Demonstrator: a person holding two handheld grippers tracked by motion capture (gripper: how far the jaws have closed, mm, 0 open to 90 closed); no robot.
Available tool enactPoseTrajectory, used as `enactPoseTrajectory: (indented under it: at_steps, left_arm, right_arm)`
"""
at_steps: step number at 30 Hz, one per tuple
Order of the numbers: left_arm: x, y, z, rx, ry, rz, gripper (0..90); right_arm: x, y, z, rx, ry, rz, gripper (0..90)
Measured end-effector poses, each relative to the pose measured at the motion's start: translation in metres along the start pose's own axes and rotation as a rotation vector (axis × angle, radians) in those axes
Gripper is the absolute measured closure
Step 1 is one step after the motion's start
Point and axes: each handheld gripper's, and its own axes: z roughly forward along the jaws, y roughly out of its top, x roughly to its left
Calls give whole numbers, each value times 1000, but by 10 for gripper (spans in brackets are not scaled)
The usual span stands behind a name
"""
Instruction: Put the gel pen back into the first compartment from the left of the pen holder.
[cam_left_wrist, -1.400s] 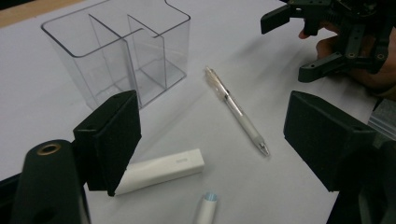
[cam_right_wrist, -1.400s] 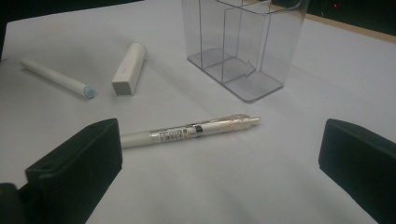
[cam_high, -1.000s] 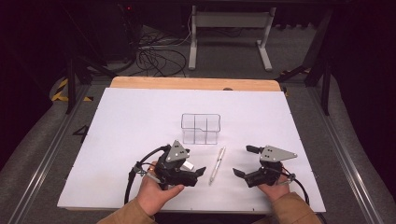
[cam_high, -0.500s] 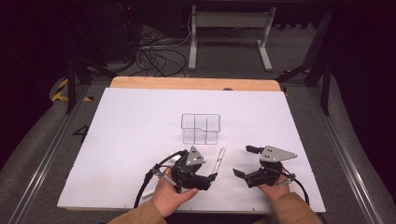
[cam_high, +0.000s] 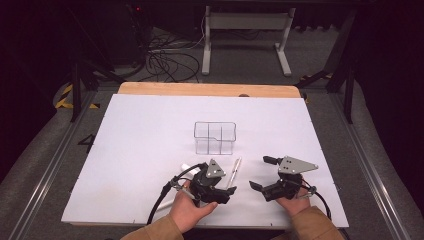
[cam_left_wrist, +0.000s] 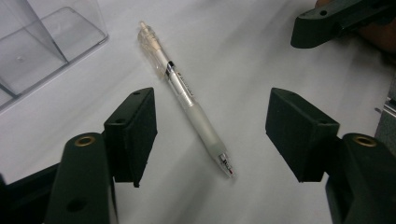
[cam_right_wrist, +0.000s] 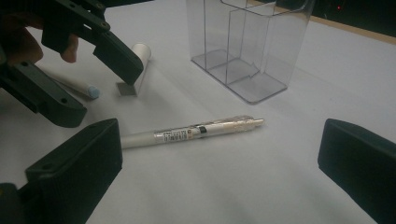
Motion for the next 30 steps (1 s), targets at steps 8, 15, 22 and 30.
enactPoseTrajectory:
  at_steps: [8,15,22,30]
  left_arm:
    - [-2,0,9,18,16,-10,424]
    - [-5,-3,18,44,32,12,500]
    - [-5,-3,24,52,54,-10,558]
    - [-3,-2,28,94,61,-67,629]
  right_arm:
    - [0,0,0,1,2,-2,2]
    - [1,0,0,6,1,-4,2]
    - [2,0,0,5,-1,-12,2]
    - [3,0,0,5,-3,-17,2]
